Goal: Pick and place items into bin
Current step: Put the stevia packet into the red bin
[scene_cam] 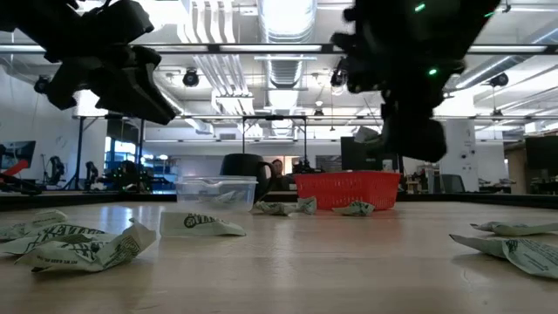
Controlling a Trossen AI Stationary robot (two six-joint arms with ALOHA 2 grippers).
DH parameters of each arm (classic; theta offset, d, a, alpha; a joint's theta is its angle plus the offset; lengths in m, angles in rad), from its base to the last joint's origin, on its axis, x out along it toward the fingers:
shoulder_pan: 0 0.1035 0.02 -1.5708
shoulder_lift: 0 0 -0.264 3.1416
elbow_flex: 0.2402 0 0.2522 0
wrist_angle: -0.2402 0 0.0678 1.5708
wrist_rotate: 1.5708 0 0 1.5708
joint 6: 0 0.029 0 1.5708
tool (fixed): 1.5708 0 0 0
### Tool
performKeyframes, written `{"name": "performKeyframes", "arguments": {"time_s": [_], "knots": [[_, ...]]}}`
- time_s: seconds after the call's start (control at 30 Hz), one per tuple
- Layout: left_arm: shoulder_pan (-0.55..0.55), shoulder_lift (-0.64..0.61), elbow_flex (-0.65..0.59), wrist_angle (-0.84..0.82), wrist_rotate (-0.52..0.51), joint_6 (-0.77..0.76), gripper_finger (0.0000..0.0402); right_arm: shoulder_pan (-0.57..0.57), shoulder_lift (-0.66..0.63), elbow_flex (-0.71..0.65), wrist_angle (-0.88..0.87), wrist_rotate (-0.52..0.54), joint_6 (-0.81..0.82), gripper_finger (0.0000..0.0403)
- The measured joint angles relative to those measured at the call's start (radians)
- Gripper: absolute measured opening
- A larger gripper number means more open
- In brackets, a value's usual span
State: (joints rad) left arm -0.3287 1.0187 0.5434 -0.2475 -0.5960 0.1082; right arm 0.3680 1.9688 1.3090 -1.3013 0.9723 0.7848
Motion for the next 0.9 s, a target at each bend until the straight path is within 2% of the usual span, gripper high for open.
{"name": "performKeyframes", "arguments": {"time_s": [0.2,0.33,0.57,0.67,0.9], "knots": [[-0.020,0.000,-0.002,-0.041,0.001,-0.073,0.0086,-0.106,-0.045,-0.001,0.023,-0.001,-0.066,0.0008],[-0.022,0.000,-0.003,-0.042,0.000,-0.079,0.0086,-0.140,-0.122,-0.006,0.127,-0.012,-0.163,0.0008],[-0.021,0.000,-0.004,-0.042,0.000,-0.079,0.0086,-0.207,-0.242,-0.049,0.398,-0.137,-0.399,0.0008],[-0.021,0.000,-0.007,-0.042,-0.001,-0.077,0.0086,-0.244,-0.271,-0.092,0.486,-0.218,-0.453,0.0008],[-0.021,0.000,-0.009,-0.049,-0.003,-0.077,0.0086,-0.315,-0.287,-0.207,0.632,-0.234,-0.477,0.0008]]}}
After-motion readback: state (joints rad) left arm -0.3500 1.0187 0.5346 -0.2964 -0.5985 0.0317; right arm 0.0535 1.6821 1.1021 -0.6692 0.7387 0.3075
